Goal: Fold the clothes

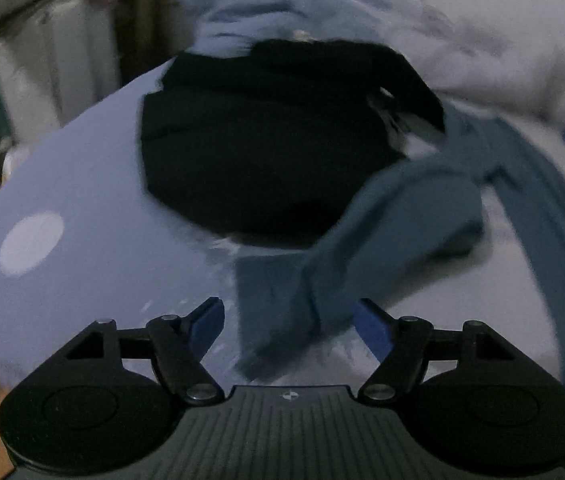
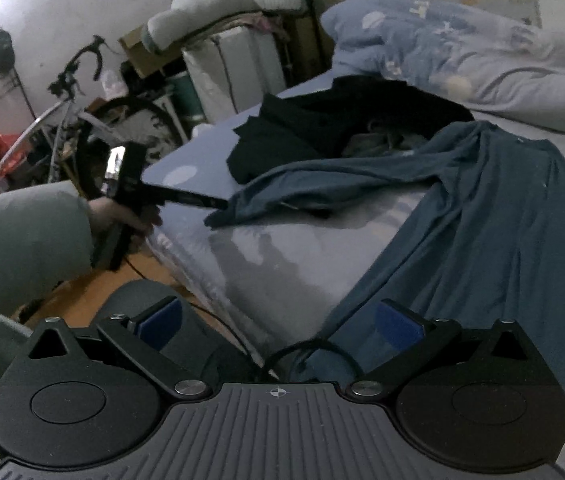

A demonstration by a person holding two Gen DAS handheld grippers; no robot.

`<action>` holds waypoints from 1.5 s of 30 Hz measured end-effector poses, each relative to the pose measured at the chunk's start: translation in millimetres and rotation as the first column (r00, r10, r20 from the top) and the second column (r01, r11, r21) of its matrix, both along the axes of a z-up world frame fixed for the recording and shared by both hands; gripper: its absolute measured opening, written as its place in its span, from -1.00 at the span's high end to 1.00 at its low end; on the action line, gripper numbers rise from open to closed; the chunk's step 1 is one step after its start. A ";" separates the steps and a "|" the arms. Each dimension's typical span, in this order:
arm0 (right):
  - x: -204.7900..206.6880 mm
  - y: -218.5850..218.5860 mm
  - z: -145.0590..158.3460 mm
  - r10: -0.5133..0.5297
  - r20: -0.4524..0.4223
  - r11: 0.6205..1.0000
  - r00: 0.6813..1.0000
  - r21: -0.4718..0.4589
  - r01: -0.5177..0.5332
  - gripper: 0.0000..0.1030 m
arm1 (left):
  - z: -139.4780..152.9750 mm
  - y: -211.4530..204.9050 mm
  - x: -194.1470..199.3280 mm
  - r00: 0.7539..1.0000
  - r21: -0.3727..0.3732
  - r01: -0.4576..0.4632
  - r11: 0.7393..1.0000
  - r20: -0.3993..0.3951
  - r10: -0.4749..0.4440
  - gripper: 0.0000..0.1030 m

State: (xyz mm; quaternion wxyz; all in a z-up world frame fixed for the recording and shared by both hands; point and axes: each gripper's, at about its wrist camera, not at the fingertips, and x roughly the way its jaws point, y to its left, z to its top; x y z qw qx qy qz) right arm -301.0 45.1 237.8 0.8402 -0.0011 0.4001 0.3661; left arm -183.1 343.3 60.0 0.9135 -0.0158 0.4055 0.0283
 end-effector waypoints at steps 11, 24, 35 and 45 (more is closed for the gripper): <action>27.3 9.4 -22.4 -0.040 -0.027 0.999 0.999 -0.007 0.040 -0.99 | -10.6 -60.4 -51.7 0.950 0.186 0.303 0.935 0.017 -0.311 0.93; 87.8 64.4 -66.3 -0.091 -0.027 0.993 0.996 0.073 0.092 -0.99 | 5.8 21.5 -100.3 0.995 -0.250 0.016 0.968 0.102 0.010 -0.44; 80.3 91.7 -79.7 -0.036 -0.062 0.996 0.997 0.081 0.041 -0.99 | -18.5 48.5 -18.6 0.997 -0.206 0.045 0.977 0.065 -0.032 -0.26; 100.3 72.9 -76.6 -0.127 0.016 0.992 0.992 0.021 0.126 -0.99 | 11.8 57.8 -26.8 0.985 -0.256 0.052 0.965 0.173 -0.008 0.87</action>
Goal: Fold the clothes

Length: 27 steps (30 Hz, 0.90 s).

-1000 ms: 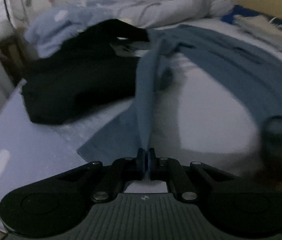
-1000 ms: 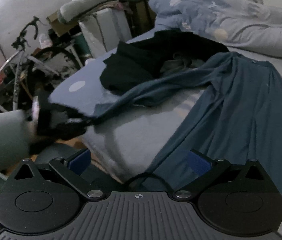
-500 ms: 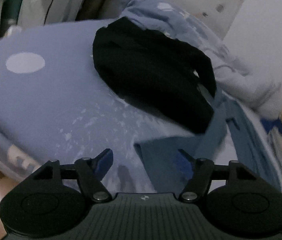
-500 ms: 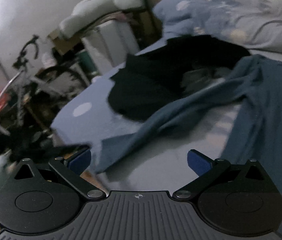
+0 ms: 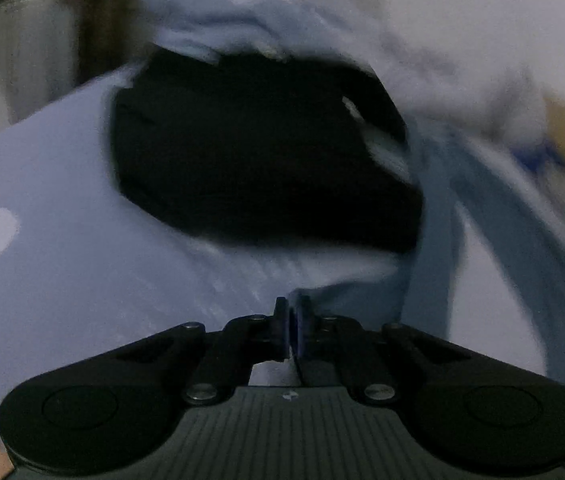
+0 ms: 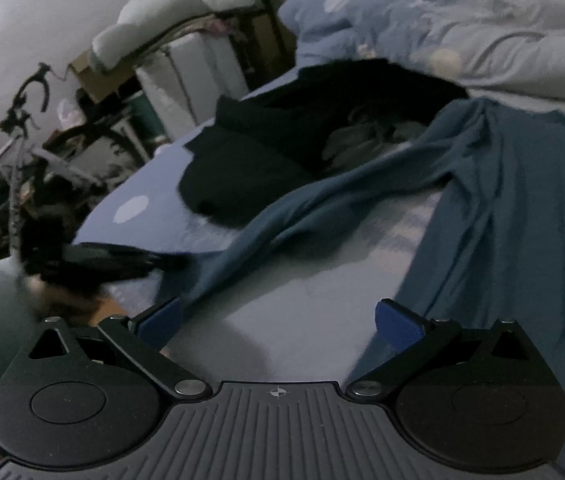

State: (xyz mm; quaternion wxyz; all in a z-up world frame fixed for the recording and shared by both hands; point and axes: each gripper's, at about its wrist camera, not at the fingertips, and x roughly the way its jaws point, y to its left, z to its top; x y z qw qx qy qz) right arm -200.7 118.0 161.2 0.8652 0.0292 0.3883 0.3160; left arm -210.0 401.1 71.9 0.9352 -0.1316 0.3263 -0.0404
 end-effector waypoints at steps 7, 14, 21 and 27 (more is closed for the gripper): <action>37.5 -14.4 -5.2 -0.009 0.168 0.990 0.986 -0.138 0.032 -0.99 | 69.9 55.1 -24.7 0.940 -0.302 -0.163 0.939 0.242 0.241 0.87; 110.8 3.3 -48.1 0.048 0.276 0.941 0.960 -0.334 0.049 -0.84 | 110.2 93.7 24.0 0.896 -0.350 -0.237 0.906 0.281 0.343 0.87; 140.0 27.3 -57.0 0.087 0.255 0.943 0.963 -0.334 0.003 -0.66 | 132.7 121.7 84.6 0.887 -0.294 -0.289 0.911 0.276 0.371 0.88; 165.1 47.8 -64.7 0.121 0.238 0.943 0.964 -0.332 -0.036 -0.33 | 138.0 141.1 123.5 0.886 -0.269 -0.322 0.908 0.251 0.389 0.87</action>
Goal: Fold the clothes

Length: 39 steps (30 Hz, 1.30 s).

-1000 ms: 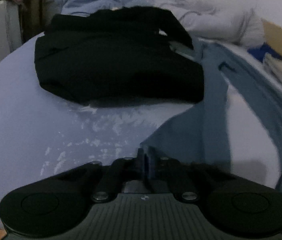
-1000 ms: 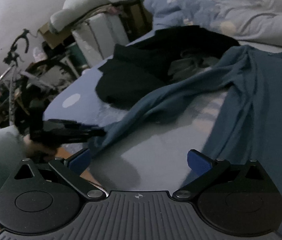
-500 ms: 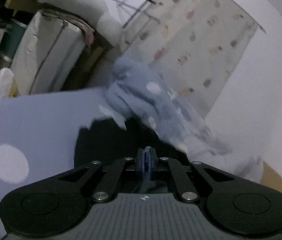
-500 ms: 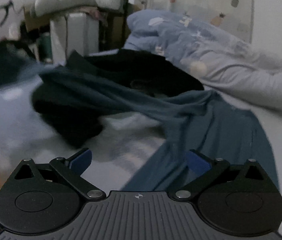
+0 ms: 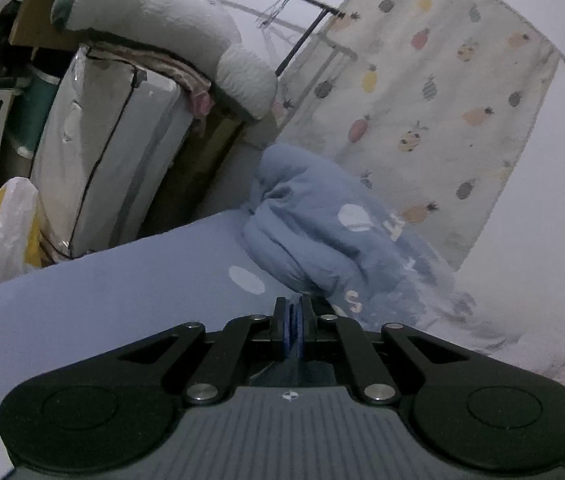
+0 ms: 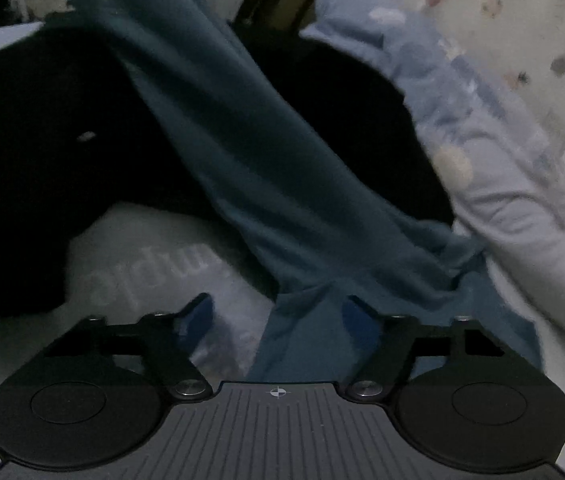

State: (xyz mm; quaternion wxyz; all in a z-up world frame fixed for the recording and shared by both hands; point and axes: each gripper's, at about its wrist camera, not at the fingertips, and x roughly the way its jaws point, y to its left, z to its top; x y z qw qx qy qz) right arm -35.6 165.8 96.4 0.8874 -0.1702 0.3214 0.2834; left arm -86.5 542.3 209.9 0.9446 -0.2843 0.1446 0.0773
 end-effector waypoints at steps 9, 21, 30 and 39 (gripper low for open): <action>37.6 30.8 -11.5 0.053 -0.027 0.999 0.998 0.003 -0.053 0.89 | 23.2 37.7 35.7 0.993 -0.031 -0.074 0.997 0.092 0.077 0.87; 61.0 35.4 -9.6 0.090 -0.062 0.988 0.994 0.133 -0.081 0.23 | -40.1 55.9 21.9 0.984 0.046 -0.167 0.985 -0.052 0.169 0.87; 163.0 -26.7 18.0 -0.248 -0.070 0.922 0.966 0.289 0.258 -0.01 | -53.3 68.6 10.8 0.980 0.044 -0.181 0.982 -0.076 0.184 0.87; 205.8 2.1 25.3 -0.185 0.024 0.959 0.982 0.221 0.175 0.89 | -42.5 78.2 23.5 0.982 0.047 -0.184 0.982 -0.035 0.186 0.87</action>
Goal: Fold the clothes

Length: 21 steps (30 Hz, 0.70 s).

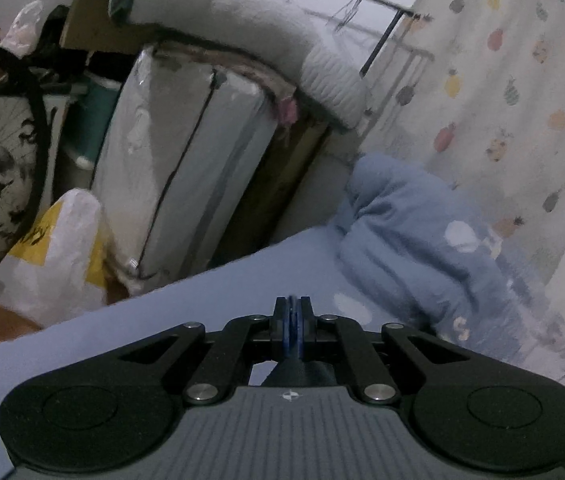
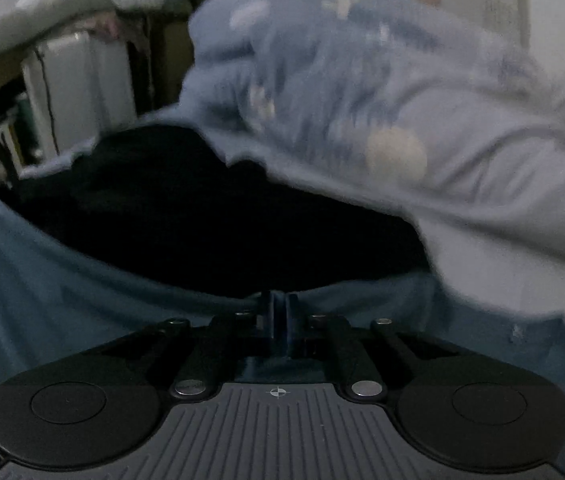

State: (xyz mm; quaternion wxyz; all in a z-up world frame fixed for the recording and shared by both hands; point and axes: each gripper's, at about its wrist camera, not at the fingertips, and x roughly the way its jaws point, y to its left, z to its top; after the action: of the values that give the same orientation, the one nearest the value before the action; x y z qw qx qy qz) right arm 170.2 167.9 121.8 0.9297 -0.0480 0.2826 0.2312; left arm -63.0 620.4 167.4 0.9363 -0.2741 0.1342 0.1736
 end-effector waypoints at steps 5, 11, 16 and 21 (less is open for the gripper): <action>25.4 18.0 3.2 0.011 0.032 0.999 0.999 -0.049 -0.009 0.88 | 4.9 -2.0 -1.2 0.996 0.013 -0.009 1.000 0.087 0.008 0.87; 56.5 46.1 -29.8 -0.040 -0.124 0.989 0.991 -0.149 0.021 0.53 | -41.5 6.4 34.6 0.975 -0.004 -0.049 0.999 -0.219 0.047 0.86; 27.7 30.6 5.1 -0.102 -0.017 0.992 0.995 -0.076 0.101 -0.46 | -72.1 18.2 54.2 0.952 -0.042 -0.122 0.992 -0.287 0.105 0.58; -35.5 -7.4 60.8 -0.064 0.125 0.998 0.990 0.023 0.061 -0.67 | -88.5 25.8 66.6 0.945 -0.063 -0.146 0.987 -0.303 0.121 -0.26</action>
State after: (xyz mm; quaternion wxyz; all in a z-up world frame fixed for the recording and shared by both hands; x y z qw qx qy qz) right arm 134.6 160.5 182.5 0.9528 -0.0448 0.2228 0.2012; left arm 3.6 646.2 78.9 0.8791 -0.2925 0.2622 0.2700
